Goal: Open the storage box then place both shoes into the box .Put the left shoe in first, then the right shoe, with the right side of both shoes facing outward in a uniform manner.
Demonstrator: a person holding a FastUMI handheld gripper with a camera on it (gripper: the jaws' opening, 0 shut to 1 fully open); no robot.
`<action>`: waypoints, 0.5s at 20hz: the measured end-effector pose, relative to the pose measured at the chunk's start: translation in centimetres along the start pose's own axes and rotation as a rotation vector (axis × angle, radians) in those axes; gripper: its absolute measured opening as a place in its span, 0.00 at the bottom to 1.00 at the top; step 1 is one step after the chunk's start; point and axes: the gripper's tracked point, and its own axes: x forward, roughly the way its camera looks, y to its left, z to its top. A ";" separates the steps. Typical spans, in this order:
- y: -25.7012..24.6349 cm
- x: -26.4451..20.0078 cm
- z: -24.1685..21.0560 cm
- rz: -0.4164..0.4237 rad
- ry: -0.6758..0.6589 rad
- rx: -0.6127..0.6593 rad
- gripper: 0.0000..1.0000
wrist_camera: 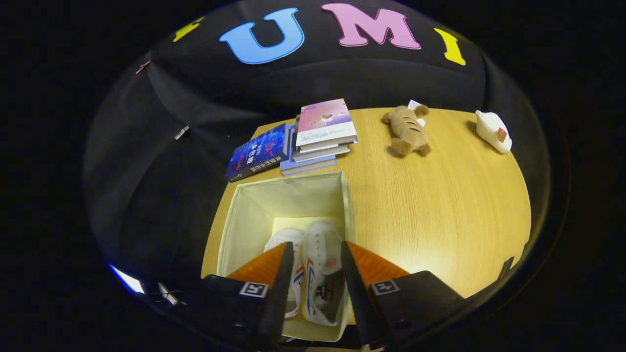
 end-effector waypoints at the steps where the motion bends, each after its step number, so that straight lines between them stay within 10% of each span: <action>1: -0.1 -0.3 0.3 0.002 -0.013 -0.008 0.69; 4: -0.7 -0.7 0.3 0.001 -0.028 -0.035 0.97; 10: -1.1 -1.9 0.8 0.038 -0.079 -0.074 0.99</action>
